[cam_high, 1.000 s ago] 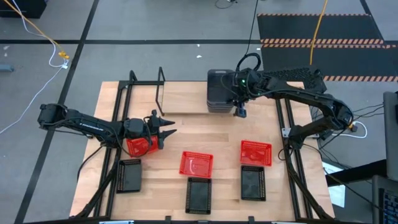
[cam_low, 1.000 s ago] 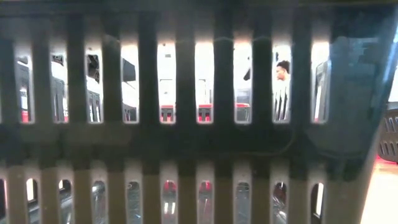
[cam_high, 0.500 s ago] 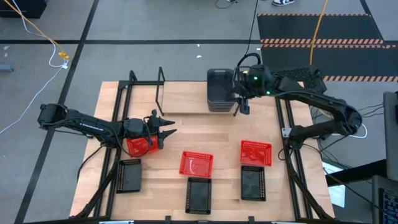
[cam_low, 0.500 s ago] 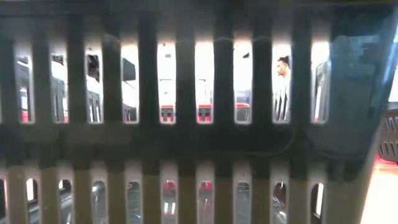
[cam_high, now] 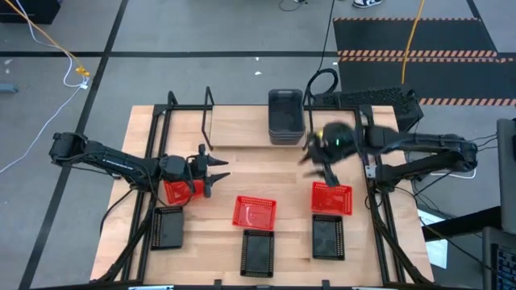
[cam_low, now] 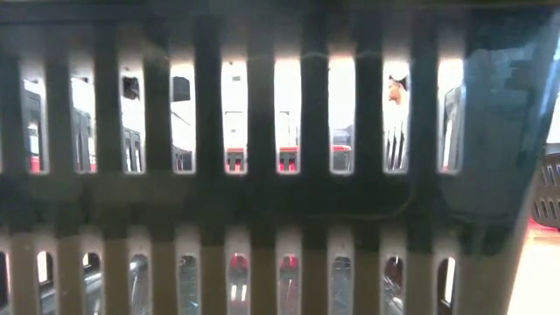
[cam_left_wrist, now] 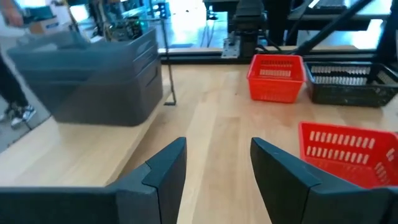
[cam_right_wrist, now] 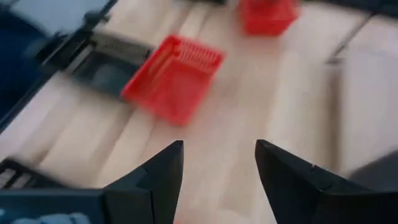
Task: Stack baskets on shelf by color
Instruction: Put the right red bin on the shelf
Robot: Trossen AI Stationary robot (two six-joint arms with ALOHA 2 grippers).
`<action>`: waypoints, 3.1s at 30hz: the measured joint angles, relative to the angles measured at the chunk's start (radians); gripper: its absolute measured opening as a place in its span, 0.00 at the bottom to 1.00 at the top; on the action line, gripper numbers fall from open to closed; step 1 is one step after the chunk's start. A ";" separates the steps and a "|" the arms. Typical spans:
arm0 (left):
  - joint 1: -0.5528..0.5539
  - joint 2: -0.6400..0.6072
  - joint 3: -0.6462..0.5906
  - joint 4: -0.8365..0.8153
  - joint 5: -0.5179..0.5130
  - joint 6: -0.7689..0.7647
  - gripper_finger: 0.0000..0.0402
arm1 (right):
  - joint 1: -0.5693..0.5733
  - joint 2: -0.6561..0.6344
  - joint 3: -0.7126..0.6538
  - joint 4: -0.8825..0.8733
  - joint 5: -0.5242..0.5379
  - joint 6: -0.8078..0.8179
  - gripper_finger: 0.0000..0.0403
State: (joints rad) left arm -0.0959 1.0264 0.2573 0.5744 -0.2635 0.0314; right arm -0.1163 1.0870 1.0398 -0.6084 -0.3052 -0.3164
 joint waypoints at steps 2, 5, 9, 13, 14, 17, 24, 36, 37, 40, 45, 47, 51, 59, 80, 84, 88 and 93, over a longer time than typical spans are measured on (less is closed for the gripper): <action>-0.005 0.000 0.000 0.000 0.000 0.028 0.45 | 0.074 -0.001 -0.036 -0.035 0.055 0.014 0.49; -0.005 0.000 0.000 -0.001 -0.002 0.068 0.45 | 0.166 0.000 -0.093 -0.112 0.142 0.010 0.48; -0.005 0.000 0.000 -0.001 -0.027 0.120 0.45 | 0.251 0.000 -0.139 -0.214 0.203 0.023 0.47; -0.004 0.000 0.000 -0.001 -0.054 0.146 0.45 | 0.312 0.003 -0.152 -0.338 0.205 0.022 0.47; -0.004 0.000 0.000 -0.001 -0.060 0.148 0.45 | 0.325 0.003 -0.152 -0.381 0.215 0.020 0.47; 0.001 0.000 0.000 -0.001 -0.072 0.150 0.45 | 0.362 0.003 -0.153 -0.521 0.277 0.021 0.47; 0.026 0.000 0.001 -0.001 -0.078 0.139 0.45 | 0.438 0.007 -0.177 -0.683 0.327 0.054 0.47; 0.031 0.000 0.001 0.001 -0.079 0.147 0.45 | 0.572 0.084 -0.249 -0.609 0.357 0.098 0.43; 0.031 0.000 0.001 0.001 -0.078 0.146 0.45 | 0.579 0.090 -0.252 -0.593 0.357 0.097 0.42; 0.031 0.000 0.001 0.000 -0.079 0.143 0.45 | 0.602 0.116 -0.264 -0.573 0.355 0.096 0.38; 0.031 0.000 0.001 -0.002 -0.079 0.143 0.45 | 0.631 0.167 -0.266 -0.572 0.357 0.096 0.35; 0.031 0.000 0.001 -0.002 -0.079 0.143 0.45 | 0.638 0.184 -0.266 -0.573 0.357 0.097 0.34; 0.031 0.000 0.001 -0.002 -0.079 0.143 0.45 | 0.643 0.205 -0.266 -0.549 0.403 0.117 0.32; 0.031 0.000 0.001 0.005 -0.079 0.133 0.45 | 0.589 0.194 -0.266 -0.367 0.415 0.221 0.13; -0.117 -0.009 0.001 -0.026 -0.225 0.058 0.45 | 0.330 0.147 0.021 -0.058 0.406 0.491 0.02; -0.142 -0.042 0.001 -0.040 -0.238 0.077 0.45 | 0.247 0.159 0.040 0.036 0.329 0.513 0.02; -0.169 -0.102 0.001 -0.107 -0.251 0.082 0.45 | 0.209 0.220 0.041 0.212 0.236 0.517 0.01; -0.192 -0.171 0.001 -0.209 -0.326 0.050 0.45 | 0.195 0.381 0.133 0.247 0.112 0.509 0.01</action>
State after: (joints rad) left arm -0.2880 0.8556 0.2584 0.3657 -0.5892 0.0819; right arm 0.0792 1.4681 1.1723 -0.3612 -0.1936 0.1923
